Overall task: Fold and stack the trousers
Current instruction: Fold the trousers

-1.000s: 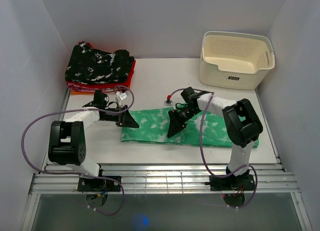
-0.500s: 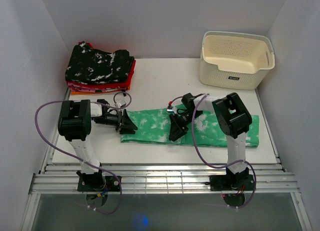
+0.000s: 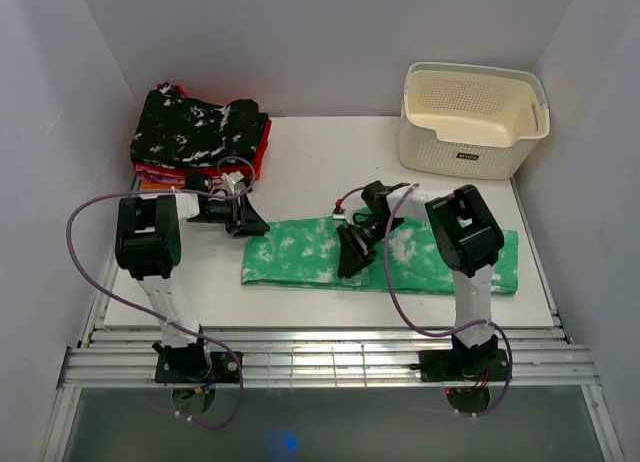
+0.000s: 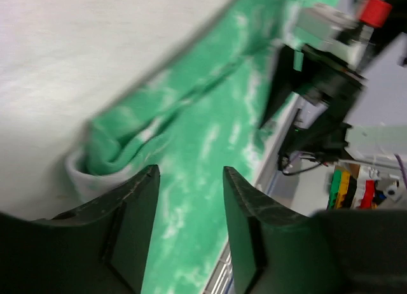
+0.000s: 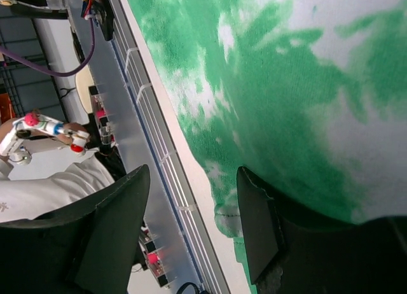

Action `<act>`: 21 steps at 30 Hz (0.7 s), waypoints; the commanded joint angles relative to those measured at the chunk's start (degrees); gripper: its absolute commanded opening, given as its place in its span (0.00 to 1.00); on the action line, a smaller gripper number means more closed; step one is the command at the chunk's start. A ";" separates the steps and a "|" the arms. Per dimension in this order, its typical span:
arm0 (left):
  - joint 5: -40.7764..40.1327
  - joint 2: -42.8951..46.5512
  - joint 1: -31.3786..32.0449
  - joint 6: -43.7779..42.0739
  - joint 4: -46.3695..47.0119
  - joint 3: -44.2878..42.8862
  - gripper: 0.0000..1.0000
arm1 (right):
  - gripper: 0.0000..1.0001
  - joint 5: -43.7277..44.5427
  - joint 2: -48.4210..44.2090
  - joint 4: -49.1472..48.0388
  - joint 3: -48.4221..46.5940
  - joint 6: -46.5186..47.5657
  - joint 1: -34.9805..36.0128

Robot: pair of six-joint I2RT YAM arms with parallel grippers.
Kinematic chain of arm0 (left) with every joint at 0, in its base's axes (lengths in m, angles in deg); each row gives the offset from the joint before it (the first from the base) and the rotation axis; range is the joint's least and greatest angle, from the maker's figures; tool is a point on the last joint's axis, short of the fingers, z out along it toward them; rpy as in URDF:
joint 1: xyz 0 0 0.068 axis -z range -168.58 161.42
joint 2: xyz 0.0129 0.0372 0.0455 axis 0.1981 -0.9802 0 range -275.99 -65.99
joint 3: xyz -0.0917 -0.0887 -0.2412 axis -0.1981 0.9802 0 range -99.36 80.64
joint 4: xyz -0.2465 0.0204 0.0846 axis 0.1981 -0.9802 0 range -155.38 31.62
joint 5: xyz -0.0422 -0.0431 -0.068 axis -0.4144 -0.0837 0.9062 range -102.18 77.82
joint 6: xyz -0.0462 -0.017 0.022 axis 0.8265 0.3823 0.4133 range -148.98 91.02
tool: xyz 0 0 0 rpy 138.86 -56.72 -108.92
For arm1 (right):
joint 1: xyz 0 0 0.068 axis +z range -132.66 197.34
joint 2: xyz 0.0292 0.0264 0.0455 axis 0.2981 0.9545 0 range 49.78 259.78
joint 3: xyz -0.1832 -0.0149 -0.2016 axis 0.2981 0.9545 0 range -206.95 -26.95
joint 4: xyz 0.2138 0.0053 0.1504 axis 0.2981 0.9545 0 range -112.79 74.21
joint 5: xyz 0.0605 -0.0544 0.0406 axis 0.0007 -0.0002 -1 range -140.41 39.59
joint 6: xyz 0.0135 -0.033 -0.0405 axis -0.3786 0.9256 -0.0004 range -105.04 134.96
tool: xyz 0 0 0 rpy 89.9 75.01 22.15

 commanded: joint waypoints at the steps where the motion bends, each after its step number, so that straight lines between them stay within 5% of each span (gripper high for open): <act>1: -10.51 -6.95 0.02 4.45 3.88 -3.37 0.54 | 0.63 5.13 0.24 -1.54 -2.54 2.49 -0.45; 6: -15.21 -6.98 -2.79 0.50 -2.27 -11.82 0.55 | 0.63 7.77 2.70 -1.72 -5.88 3.72 -0.45; 12: -18.54 0.41 -5.87 -11.52 -15.61 -16.14 0.70 | 0.62 9.18 2.10 -2.78 -13.17 2.33 -0.63; 21: -24.35 10.87 -9.04 -20.78 -20.05 -0.08 0.73 | 0.62 13.57 -7.39 -2.25 -10.82 2.14 -3.26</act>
